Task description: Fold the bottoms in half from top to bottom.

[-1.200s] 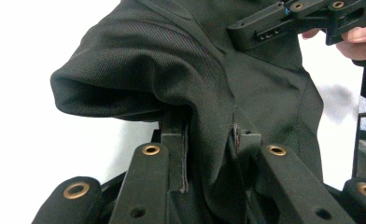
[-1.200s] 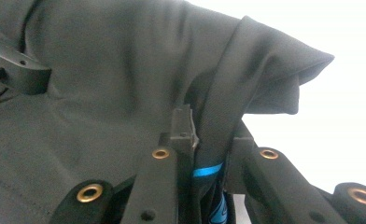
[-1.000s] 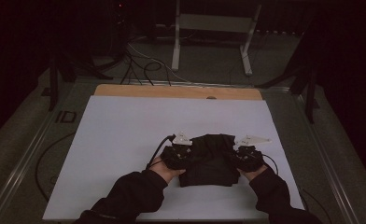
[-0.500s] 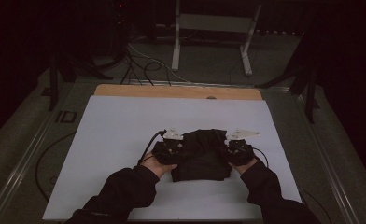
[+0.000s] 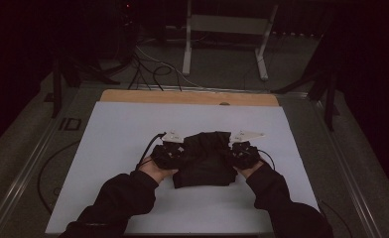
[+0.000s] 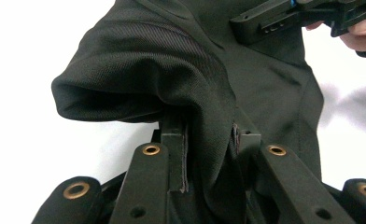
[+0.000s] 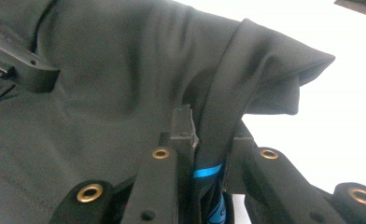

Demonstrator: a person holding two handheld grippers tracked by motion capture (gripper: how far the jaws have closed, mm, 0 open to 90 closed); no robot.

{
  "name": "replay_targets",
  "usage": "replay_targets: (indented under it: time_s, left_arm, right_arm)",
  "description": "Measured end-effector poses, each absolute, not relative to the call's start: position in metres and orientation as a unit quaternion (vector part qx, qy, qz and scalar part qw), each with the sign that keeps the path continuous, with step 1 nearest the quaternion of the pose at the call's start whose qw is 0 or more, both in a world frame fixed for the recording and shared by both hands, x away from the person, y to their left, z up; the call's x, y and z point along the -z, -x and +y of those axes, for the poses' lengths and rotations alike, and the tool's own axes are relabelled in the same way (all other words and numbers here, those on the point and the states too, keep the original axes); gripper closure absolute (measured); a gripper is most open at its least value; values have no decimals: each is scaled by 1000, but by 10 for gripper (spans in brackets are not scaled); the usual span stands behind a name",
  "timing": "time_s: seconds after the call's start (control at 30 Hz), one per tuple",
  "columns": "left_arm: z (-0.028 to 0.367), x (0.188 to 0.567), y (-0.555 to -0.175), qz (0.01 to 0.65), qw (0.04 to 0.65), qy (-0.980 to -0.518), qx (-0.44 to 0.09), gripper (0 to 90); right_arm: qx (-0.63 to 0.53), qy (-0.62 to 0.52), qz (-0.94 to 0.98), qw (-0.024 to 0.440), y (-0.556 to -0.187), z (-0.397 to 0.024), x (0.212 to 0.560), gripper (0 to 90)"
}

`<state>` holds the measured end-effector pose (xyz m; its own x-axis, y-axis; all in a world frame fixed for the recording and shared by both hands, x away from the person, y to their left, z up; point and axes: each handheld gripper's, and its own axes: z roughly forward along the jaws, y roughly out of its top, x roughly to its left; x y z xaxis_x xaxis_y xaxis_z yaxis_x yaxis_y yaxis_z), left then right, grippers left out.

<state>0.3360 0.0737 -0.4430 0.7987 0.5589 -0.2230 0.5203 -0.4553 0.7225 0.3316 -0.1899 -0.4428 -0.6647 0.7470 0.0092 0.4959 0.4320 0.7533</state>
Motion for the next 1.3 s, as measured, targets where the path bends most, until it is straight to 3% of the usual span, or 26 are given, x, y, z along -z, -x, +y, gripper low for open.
replay_targets:
  time_s: [0.67, 1.3]
  left_arm:
    - [106, 440, -367, 312, 412, -856, -9, 740]
    - [119, 470, -404, 352, 385, -853, -4, 737]
  right_arm:
    - [-377, -378, 828, 171, -354, -154, 436, 787]
    - [-344, -401, 833, 166, -390, -129, 460, 786]
